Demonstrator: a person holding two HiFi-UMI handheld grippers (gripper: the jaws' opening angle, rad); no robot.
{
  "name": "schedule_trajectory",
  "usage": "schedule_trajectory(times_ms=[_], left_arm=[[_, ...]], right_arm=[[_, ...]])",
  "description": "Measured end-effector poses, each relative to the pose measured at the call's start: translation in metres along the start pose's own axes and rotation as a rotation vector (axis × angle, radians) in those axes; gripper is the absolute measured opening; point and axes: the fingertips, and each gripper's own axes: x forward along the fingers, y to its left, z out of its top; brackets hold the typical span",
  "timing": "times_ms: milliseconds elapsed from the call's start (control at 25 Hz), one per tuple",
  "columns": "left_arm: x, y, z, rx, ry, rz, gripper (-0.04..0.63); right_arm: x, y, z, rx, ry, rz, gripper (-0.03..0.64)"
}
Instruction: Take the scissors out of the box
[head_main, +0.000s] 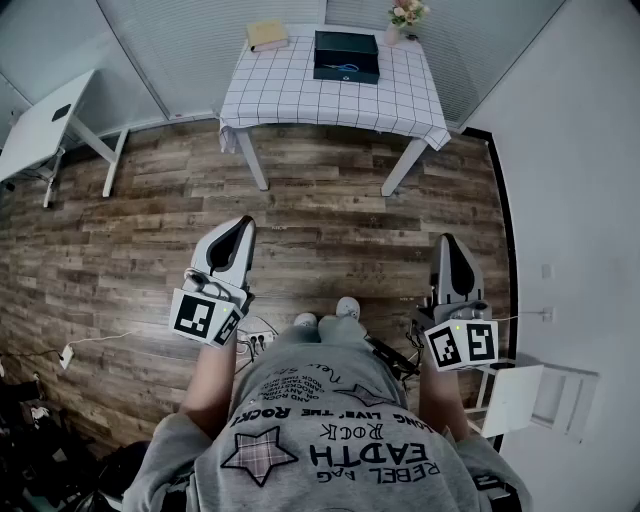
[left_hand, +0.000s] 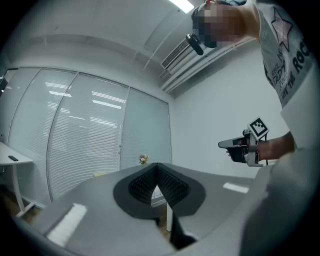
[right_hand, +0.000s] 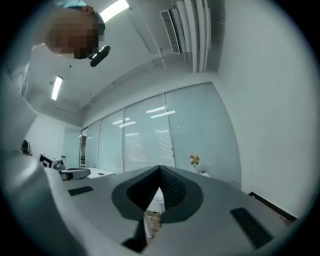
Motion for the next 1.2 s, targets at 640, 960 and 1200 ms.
schedule_trajectory(times_ms=[640,960,1200], left_arm=[[0.010,0.024,-0.004,-0.009,-0.001,-0.018,-0.008],[0.028,0.039,-0.009,-0.018,0.018,-0.010,-0.009],[0.064,0.055,-0.015,-0.025,0.027,0.027,-0.009]], right_arm=[[0.028,0.016,0.000,0.024,-0.003,0.008,0.014],[0.057,0.012,-0.003,0.050,0.006,0.040,0.015],[0.107,-0.003,-0.009,0.059,0.027,0.111,0.015]])
